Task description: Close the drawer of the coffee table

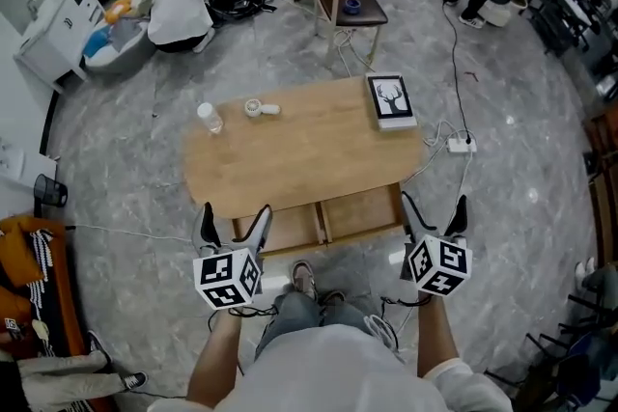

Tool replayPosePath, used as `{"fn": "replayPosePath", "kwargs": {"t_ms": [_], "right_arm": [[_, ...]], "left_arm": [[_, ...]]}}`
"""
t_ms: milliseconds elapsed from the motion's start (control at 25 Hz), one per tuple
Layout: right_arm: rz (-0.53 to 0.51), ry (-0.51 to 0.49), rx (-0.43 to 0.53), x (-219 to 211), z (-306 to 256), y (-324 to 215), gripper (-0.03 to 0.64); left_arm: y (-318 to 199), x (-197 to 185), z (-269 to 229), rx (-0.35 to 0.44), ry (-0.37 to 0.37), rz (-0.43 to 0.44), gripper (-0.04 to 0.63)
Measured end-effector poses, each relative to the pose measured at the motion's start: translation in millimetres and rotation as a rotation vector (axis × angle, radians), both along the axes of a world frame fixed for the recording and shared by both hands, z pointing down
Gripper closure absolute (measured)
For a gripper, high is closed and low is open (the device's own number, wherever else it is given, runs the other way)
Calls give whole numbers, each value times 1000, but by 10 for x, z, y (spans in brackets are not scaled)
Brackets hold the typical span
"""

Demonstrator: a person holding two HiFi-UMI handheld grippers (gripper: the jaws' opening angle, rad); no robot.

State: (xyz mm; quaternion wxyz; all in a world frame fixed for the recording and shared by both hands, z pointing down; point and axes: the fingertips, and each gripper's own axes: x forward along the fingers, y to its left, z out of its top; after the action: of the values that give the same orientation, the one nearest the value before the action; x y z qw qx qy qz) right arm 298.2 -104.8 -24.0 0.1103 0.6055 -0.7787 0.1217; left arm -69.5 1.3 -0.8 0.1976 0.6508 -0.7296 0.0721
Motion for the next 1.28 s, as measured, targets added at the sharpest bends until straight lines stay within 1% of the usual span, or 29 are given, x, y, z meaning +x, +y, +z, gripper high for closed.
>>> {"fn": "replayPosePath", "kwargs": {"t_ms": [200,360,600,800,1000,1160,1280], "right_arm": [[-33,23,-27,-46,289,15,29],[-45,41,-59,10,610,21,29],[-50,36,-93,83,1156,11,29],[-75,26,-115,94,1742,97,29],[-79,28,-141,171,2450,197,29],[-70,30,-152,266,2999,278,29],[-65,13,-150,303,3365,369,29]], "left_arm": [[41,33,331,-56,1,-5,72],[18,181,641,-106,-8,25,72],[-17,323,1159,-148,5,34,72],[46,373,1738,-188,-17,34,72],[130,416,2351,-225,-35,27,72],[220,534,2833,-272,-33,56,72],[308,614,3150,-316,-47,90,72]]}}
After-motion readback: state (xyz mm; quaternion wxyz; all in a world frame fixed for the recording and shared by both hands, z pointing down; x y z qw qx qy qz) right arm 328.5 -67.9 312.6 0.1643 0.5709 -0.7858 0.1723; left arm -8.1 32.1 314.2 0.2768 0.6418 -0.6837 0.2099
